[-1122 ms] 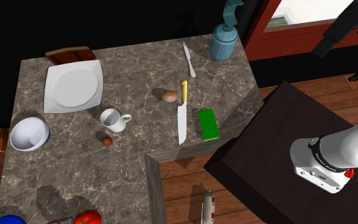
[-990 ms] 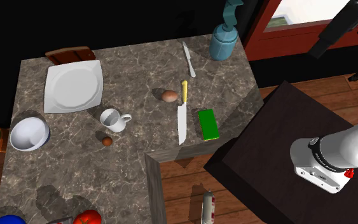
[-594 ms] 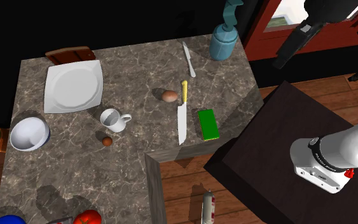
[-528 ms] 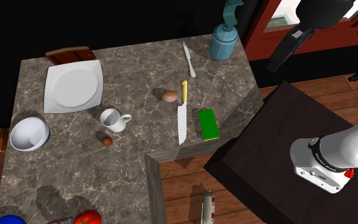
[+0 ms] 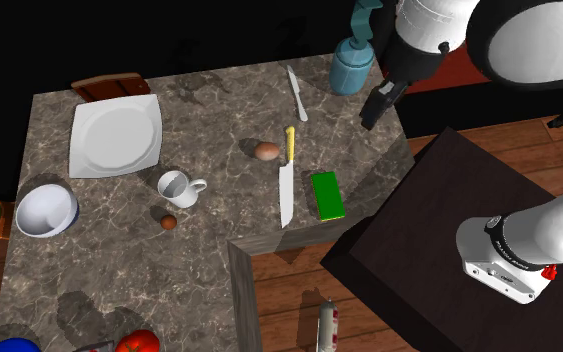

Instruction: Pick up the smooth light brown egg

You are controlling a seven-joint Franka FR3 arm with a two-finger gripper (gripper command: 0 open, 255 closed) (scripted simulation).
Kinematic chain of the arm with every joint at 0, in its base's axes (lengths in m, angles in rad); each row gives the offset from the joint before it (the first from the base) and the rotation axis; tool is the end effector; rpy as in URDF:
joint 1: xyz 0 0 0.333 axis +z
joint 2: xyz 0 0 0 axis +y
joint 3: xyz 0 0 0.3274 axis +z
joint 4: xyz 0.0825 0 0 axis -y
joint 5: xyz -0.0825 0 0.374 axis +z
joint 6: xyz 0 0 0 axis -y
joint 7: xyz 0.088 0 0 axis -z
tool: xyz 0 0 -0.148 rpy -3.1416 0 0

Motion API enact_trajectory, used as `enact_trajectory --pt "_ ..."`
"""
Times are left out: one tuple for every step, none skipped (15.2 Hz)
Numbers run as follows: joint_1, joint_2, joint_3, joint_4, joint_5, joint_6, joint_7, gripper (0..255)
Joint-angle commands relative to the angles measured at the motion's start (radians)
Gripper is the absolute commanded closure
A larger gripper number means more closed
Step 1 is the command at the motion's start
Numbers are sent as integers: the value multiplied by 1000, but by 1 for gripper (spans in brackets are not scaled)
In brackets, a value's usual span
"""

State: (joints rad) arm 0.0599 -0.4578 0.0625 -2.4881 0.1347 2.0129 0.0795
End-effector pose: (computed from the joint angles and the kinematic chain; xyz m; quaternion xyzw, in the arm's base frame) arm 0.3826 0.0600 0.4218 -0.9988 0.0113 0.0132 0.0457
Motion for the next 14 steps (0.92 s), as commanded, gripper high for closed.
enact_trajectory --pt "3 76 10 6 -6 78 -7 0" --pt "5 112 17 11 -9 113 -7 0" --pt "8 148 24 17 -13 146 -7 0" --pt "10 185 30 24 -18 179 -5 0" --pt "12 223 36 33 -24 210 -3 0" --pt "14 261 42 44 -30 241 -1 0" --pt "15 300 48 56 -38 271 2 0" --pt "17 339 53 69 -47 299 7 0" --pt "19 378 58 83 -57 326 11 0" --pt "21 417 62 99 -69 352 17 0" --pt "23 457 66 117 -82 377 24 0" --pt "26 497 69 135 -95 401 31 0" --pt "29 536 71 155 -110 423 39 0" --pt "33 576 72 177 -126 443 47 0"
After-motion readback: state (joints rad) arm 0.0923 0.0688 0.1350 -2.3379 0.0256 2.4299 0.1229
